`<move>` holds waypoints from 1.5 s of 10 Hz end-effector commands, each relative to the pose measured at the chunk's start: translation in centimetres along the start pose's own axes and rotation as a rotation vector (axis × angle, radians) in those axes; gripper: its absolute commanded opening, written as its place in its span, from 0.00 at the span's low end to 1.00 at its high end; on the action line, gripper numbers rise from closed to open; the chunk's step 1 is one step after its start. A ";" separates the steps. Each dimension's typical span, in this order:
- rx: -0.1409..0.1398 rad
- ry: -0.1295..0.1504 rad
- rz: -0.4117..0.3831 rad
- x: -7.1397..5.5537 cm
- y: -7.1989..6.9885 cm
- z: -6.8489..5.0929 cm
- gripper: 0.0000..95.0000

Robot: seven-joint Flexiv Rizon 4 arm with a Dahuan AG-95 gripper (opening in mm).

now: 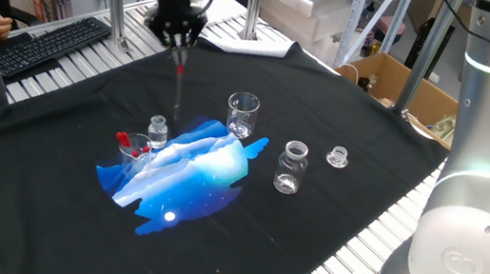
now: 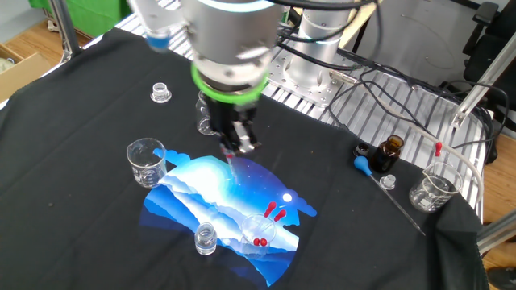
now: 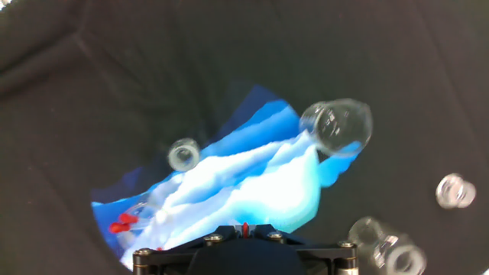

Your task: Transfer liquid using a dropper

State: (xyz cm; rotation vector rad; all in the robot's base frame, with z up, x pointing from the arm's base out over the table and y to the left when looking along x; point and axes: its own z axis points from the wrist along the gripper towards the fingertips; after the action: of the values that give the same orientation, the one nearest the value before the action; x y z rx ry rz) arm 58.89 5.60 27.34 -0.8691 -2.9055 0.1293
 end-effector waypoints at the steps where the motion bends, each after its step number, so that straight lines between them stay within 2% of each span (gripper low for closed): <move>1: -0.009 -0.001 0.029 1.2 1.1 0.5 0.00; 5: -0.027 -0.010 0.075 2.4 3.0 1.5 0.00; 7: -0.051 -0.012 0.076 2.1 3.2 2.1 0.00; 9: -0.057 -0.025 0.068 1.7 3.4 2.6 0.00; 12: -0.034 -0.047 0.014 1.7 3.4 2.6 0.00; 13: -0.039 -0.045 -0.032 1.7 3.4 2.6 0.00; 14: -0.023 -0.043 -0.093 1.7 3.4 2.6 0.00; 15: -0.023 -0.042 -0.146 1.7 3.4 2.6 0.00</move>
State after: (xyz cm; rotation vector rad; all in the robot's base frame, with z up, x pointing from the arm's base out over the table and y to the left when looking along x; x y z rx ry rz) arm 59.11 9.23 24.55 -0.7455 -2.9844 0.1037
